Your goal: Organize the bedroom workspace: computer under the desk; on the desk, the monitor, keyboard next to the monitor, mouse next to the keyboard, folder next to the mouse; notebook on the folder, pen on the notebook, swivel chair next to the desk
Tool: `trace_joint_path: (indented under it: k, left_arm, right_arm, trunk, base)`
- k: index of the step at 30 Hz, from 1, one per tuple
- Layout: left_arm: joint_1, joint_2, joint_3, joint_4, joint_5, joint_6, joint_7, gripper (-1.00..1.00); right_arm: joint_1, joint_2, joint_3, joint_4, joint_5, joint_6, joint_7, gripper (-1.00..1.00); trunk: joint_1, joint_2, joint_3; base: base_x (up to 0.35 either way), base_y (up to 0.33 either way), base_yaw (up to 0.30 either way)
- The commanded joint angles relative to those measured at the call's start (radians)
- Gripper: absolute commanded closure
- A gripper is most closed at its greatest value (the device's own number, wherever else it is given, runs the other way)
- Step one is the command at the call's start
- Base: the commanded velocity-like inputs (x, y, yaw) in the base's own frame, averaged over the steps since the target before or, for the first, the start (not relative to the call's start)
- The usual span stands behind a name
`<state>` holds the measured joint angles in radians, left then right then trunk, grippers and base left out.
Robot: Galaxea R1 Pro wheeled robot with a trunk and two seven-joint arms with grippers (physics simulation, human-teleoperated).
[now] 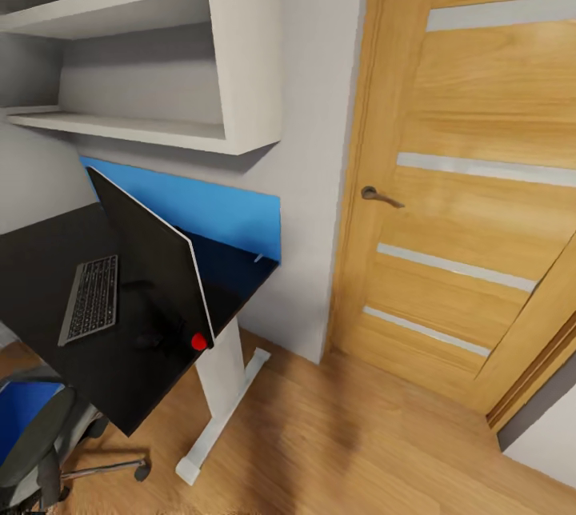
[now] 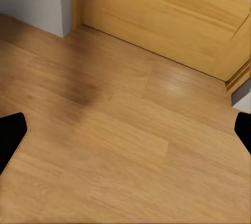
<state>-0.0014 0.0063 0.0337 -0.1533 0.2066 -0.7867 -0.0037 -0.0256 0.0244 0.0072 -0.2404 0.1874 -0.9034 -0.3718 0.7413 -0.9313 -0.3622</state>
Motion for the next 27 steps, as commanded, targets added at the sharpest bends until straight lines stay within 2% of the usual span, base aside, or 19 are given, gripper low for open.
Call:
trace_joint_path:
  k: [1, 8, 11, 14, 16, 19, 27]
  left_arm:
    - [0.000, 0.000, 0.003, 0.000, -0.001, -0.002, 0.000, -1.00]
    - [0.000, 0.000, 0.003, 0.000, -0.001, -0.002, 0.000, -1.00]
    - [0.000, 0.000, 0.003, 0.000, -0.001, -0.002, 0.000, -1.00]
    - [0.000, 0.000, 0.003, 0.000, -0.001, -0.002, -0.001, -1.00]
    - [0.000, 0.000, 0.003, 0.000, -0.001, -0.002, -0.001, -1.00]
    - [0.000, 0.000, 0.003, -0.001, -0.001, -0.002, -0.001, -1.00]
    - [0.000, 0.000, 0.003, 0.000, -0.001, -0.002, -0.001, -1.00]
  right_arm:
    - [-0.001, 0.000, 0.000, 0.000, 0.009, 0.000, -0.011, -1.00]
    - [-0.001, 0.001, -0.001, 0.000, 0.008, -0.008, -0.039, -1.00]
    - [-0.001, 0.001, -0.002, 0.000, 0.007, -0.036, -0.044, -1.00]
    - [-0.001, 0.002, 0.002, 0.001, 0.010, -0.060, -0.082, -1.00]
    - [-0.001, 0.001, 0.003, 0.001, 0.011, -0.066, -0.132, -1.00]
    - [-0.001, 0.002, 0.004, 0.004, 0.012, -0.073, -0.156, -1.00]
    - [-0.001, 0.002, 0.005, 0.006, 0.012, -0.080, -0.173, -1.00]
  trunk:
    - [0.000, -0.001, -0.001]
    - [0.000, -0.001, -0.001]
    - [0.000, -0.001, -0.001]
    - [0.000, -0.001, -0.001]
    - [0.000, -0.001, -0.001]
    - [0.000, -0.001, -0.001]
    - [0.000, -0.001, -0.001]
  base:
    - [0.000, 0.000, 0.280]
    - [0.000, 0.000, 0.282]
    - [0.000, 0.000, 0.282]
    - [0.000, 0.000, 0.282]
    - [0.000, 0.000, 0.282]
    - [0.000, 0.000, 0.282]
    - [0.000, 0.000, 0.282]
